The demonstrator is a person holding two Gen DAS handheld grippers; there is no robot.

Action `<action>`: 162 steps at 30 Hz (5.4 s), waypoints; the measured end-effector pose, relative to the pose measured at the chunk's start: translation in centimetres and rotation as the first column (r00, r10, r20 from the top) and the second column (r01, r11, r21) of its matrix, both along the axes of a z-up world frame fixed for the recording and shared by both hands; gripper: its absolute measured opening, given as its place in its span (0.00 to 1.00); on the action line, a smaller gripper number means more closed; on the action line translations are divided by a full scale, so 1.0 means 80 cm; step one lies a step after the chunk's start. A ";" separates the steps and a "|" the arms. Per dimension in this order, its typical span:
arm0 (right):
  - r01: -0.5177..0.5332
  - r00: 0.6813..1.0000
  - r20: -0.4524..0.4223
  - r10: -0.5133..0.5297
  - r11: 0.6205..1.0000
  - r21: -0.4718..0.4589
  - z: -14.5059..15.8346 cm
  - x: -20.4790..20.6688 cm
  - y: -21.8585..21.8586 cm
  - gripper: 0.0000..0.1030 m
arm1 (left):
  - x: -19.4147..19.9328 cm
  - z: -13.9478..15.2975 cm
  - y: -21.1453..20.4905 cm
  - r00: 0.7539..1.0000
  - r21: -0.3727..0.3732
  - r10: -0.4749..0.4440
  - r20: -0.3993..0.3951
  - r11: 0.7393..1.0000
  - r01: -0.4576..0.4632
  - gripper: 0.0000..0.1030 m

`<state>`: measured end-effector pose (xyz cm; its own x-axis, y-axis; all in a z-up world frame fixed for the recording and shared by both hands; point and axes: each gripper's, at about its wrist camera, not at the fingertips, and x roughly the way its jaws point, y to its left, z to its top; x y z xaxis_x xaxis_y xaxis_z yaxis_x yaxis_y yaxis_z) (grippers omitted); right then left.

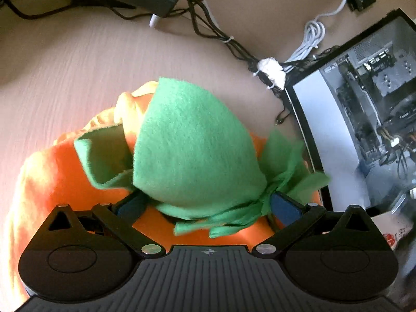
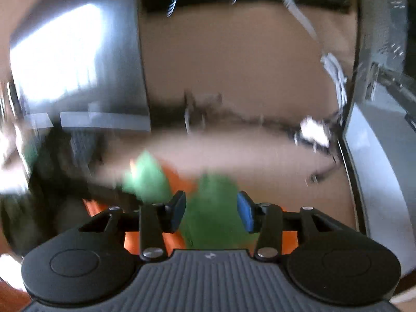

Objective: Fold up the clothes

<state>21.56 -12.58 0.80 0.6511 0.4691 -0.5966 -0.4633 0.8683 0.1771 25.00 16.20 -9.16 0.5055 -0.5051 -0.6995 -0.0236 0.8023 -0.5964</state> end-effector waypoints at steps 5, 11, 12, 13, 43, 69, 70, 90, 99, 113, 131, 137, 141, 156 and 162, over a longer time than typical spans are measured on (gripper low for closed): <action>-0.005 0.997 -0.078 0.011 0.997 0.081 -0.016 0.049 0.022 0.42 | -0.011 0.009 0.008 1.000 0.021 0.000 -0.003 1.000 0.000 1.00; 0.020 0.963 -0.269 -0.025 1.000 -0.021 -0.112 0.070 0.033 0.42 | -0.029 0.081 0.029 0.978 0.076 0.001 0.210 0.997 -0.018 1.00; 0.019 0.967 -0.255 -0.021 1.000 -0.012 -0.114 0.066 0.032 0.42 | -0.027 0.091 0.032 0.970 0.069 0.012 0.241 0.997 -0.030 1.00; 0.012 0.969 -0.245 -0.016 1.000 -0.018 -0.116 0.062 0.031 0.42 | -0.021 0.093 0.033 0.967 0.046 0.018 0.254 0.999 -0.030 1.00; 0.103 0.956 -0.267 -0.118 0.992 -0.071 -0.120 0.088 -0.003 0.48 | 0.014 0.018 -0.050 0.984 0.321 -0.146 0.106 0.941 0.105 1.00; 0.106 0.953 -0.283 -0.113 0.994 -0.038 -0.110 0.087 -0.012 0.48 | 0.057 -0.004 0.050 0.981 0.068 0.193 -0.009 0.979 -0.192 0.38; 0.129 0.949 -0.292 -0.121 0.992 0.010 -0.099 0.089 -0.020 0.47 | 0.057 -0.003 0.048 0.982 0.093 0.188 -0.003 0.978 -0.187 0.34; 0.355 0.823 -0.535 -0.191 0.909 0.221 -0.133 0.182 -0.056 0.11 | 0.054 0.010 0.032 0.990 0.170 0.137 0.045 0.975 -0.143 0.24; 0.059 0.994 -0.103 -0.036 0.973 0.223 -0.005 0.128 -0.014 0.07 | -0.014 0.137 0.042 0.911 0.279 0.055 0.410 0.943 -0.182 0.15; 0.040 0.979 -0.201 -0.034 0.999 0.023 -0.103 0.002 -0.002 0.07 | -0.129 0.138 0.074 0.945 0.301 -0.051 0.322 0.952 -0.052 0.38; -0.005 0.997 0.079 0.012 0.996 -0.091 0.021 -0.030 0.005 0.32 | -0.068 0.032 -0.024 0.979 0.091 -0.164 0.124 0.984 0.153 0.65; -0.113 0.993 0.004 0.114 0.984 -0.138 -0.020 0.047 0.086 0.37 | -0.092 0.048 -0.005 0.976 0.085 -0.171 0.134 0.983 0.160 0.67; -0.158 0.980 -0.155 0.125 0.963 -0.220 -0.069 0.050 0.085 0.39 | -0.117 0.066 0.032 0.980 0.035 -0.117 0.159 0.993 0.113 0.75; -0.424 0.899 -0.077 0.432 0.811 -0.402 -0.058 -0.003 0.117 0.60 | -0.091 0.029 0.078 0.997 -0.162 0.083 0.002 0.983 -0.082 0.75; -0.467 0.862 -0.077 0.501 0.727 -0.503 -0.073 -0.014 0.145 0.74 | -0.067 0.044 0.065 0.996 -0.175 0.080 0.050 0.982 -0.071 0.75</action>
<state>20.42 -0.99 -5.04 0.4588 0.3868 -0.7999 -0.8400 0.4824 -0.2486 19.61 21.39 -5.63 0.5829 -0.5746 -0.5745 -0.0426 0.6845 -0.7278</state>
